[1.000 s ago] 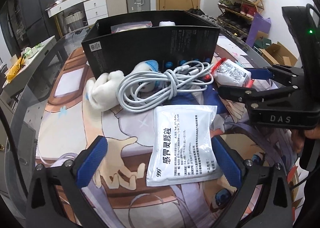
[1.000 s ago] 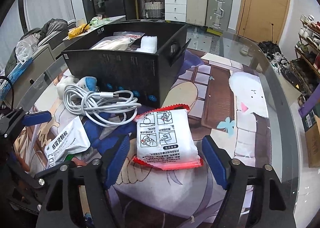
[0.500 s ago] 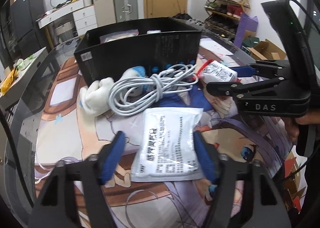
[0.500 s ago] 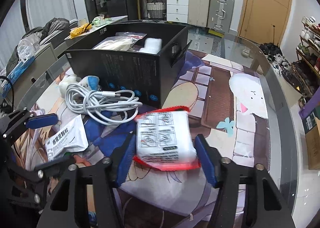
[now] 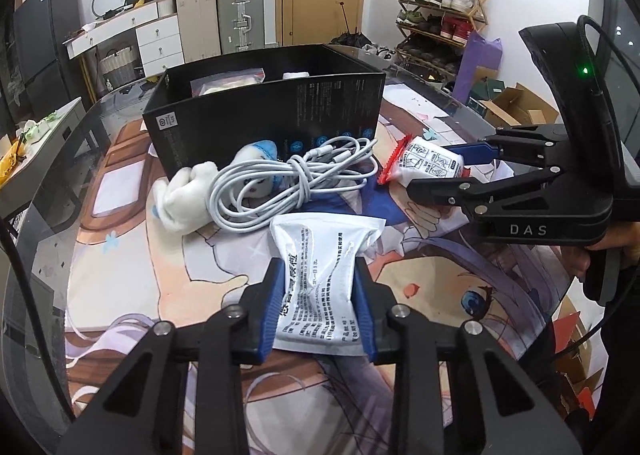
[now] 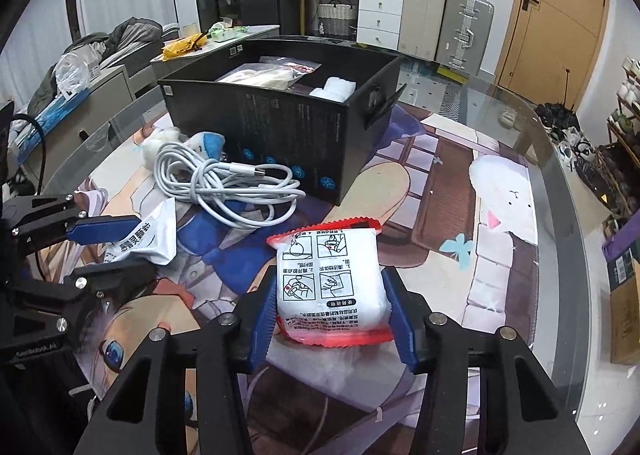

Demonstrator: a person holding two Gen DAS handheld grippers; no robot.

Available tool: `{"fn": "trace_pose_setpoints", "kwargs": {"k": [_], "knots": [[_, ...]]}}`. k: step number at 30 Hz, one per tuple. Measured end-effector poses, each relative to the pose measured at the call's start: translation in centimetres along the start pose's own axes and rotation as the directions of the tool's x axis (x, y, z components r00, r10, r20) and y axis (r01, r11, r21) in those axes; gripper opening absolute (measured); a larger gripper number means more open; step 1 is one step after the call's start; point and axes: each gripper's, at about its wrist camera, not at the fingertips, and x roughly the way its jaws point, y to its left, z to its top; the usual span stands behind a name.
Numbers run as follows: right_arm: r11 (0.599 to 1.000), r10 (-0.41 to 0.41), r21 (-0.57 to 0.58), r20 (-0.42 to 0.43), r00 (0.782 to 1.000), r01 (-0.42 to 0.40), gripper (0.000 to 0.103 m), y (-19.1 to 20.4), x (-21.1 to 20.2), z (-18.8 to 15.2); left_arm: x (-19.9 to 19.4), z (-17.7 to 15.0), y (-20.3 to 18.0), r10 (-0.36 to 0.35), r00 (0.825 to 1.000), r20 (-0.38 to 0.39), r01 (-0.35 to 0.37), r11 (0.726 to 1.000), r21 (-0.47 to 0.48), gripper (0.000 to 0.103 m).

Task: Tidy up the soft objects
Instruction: 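Grasp the white printed packet with the left tool while the right tool grasps the red-white snack bag, then carry the white packet with the left tool while the right tool carries the snack bag over the box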

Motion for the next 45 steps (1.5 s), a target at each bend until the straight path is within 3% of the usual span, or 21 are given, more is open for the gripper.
{"fn": "trace_pose_setpoints", "kwargs": {"k": [22,45], "knots": [[0.999,0.034,-0.015,0.114,0.993,-0.032,0.050,0.6,-3.7,0.8,-2.5,0.9,2.5,0.024,0.995,0.100,-0.014,0.996,-0.093,0.030],[0.999,0.052,-0.004,0.235,0.971,-0.052,0.050,2.7,-5.6,2.4,-4.6,4.0,6.2,0.063,0.973,0.220,-0.025,0.985,-0.170,0.030]]}}
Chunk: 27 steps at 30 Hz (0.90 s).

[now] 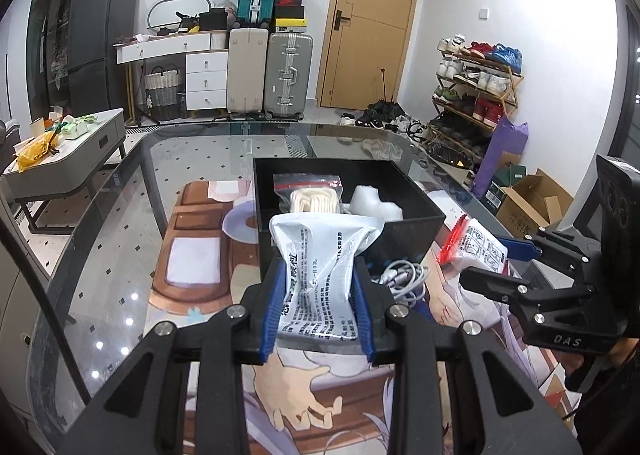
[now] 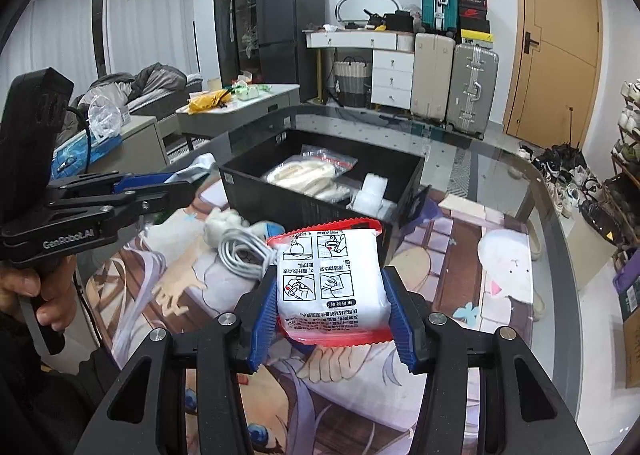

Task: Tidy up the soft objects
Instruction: 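Carry the white packet with the left tool while the right tool carries the snack bag over the box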

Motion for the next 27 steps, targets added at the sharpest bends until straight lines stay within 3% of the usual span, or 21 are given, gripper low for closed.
{"fn": "trace_pose_setpoints", "kwargs": {"k": [10,27], "knots": [[1.000,-0.018,0.012,0.023,1.000,0.018,0.050,0.7,0.5,2.0,0.5,1.7,0.3,0.002,0.999,0.035,-0.002,1.000,0.008,0.030],[0.997,-0.069,0.039,0.036,0.997,0.068,0.050,-0.4,2.0,5.2,2.8,4.0,-0.3,0.020,0.999,0.028,-0.022,0.998,0.054,0.030]]}}
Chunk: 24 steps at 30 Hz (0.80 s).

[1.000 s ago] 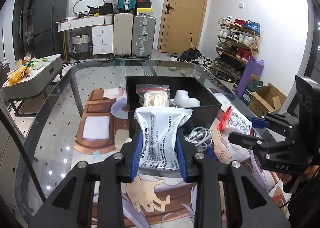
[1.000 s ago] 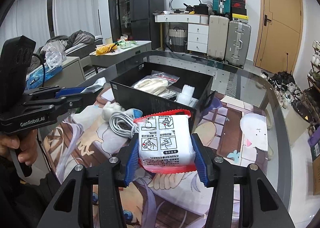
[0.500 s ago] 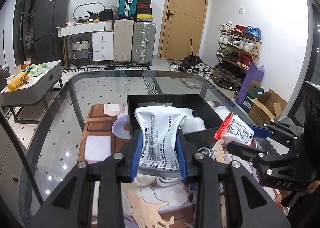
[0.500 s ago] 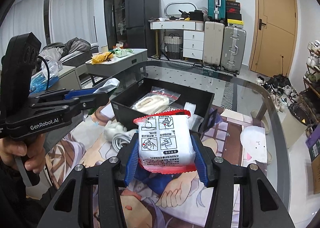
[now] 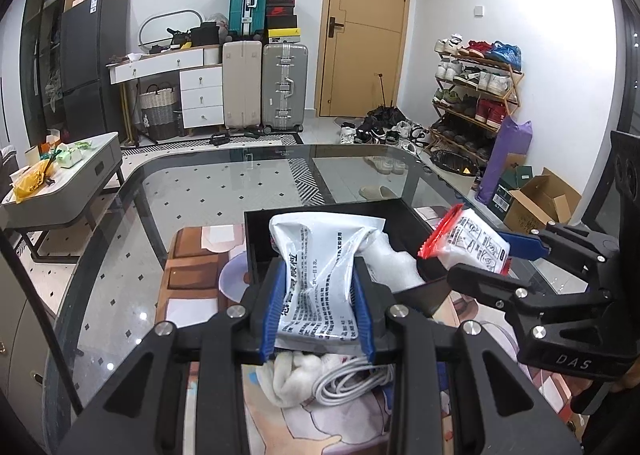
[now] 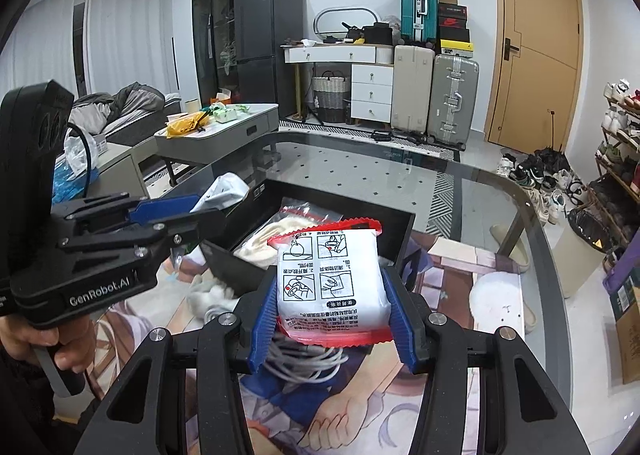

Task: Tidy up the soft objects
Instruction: 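Carry the white packet with the left tool while the right tool carries the snack bag over the box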

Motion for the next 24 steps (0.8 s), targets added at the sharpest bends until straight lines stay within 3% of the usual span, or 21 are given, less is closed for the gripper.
{"fn": "trace_pose_setpoints", "kwargs": {"k": [24], "knots": [[0.999,-0.012,-0.042,-0.084,0.996,0.008,0.050,-1.2,5.4,2.9,4.9,2.2,0.7,0.002,0.999,-0.045,-0.002,1.000,-0.005,0.030]]}}
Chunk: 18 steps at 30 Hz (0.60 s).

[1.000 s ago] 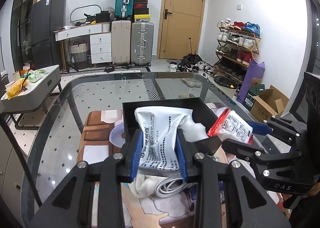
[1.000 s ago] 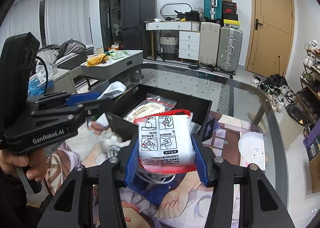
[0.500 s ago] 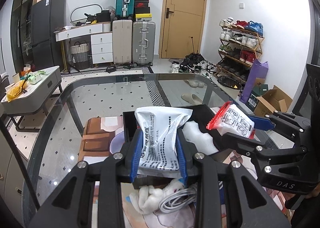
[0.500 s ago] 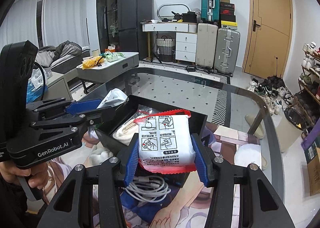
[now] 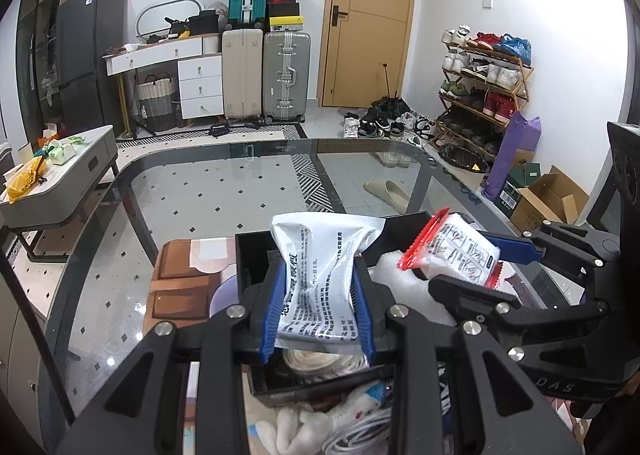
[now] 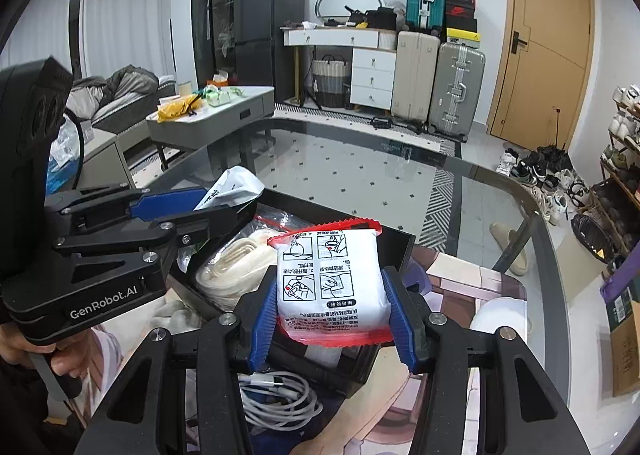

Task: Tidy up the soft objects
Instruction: 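Carry the white packet with the left tool while the right tool carries the snack bag over the box, then open both tools to drop the packet and snack bag into the box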

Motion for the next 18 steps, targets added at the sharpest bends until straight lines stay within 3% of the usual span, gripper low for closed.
{"fn": "trace_pose_setpoints", "kwargs": {"k": [18], "knots": [[0.989,-0.046,-0.146,-0.087,0.995,0.032,0.050,0.6,4.2,0.6,3.4,-0.1,-0.8,-0.024,0.998,-0.055,0.024,1.000,0.000,0.030]]}}
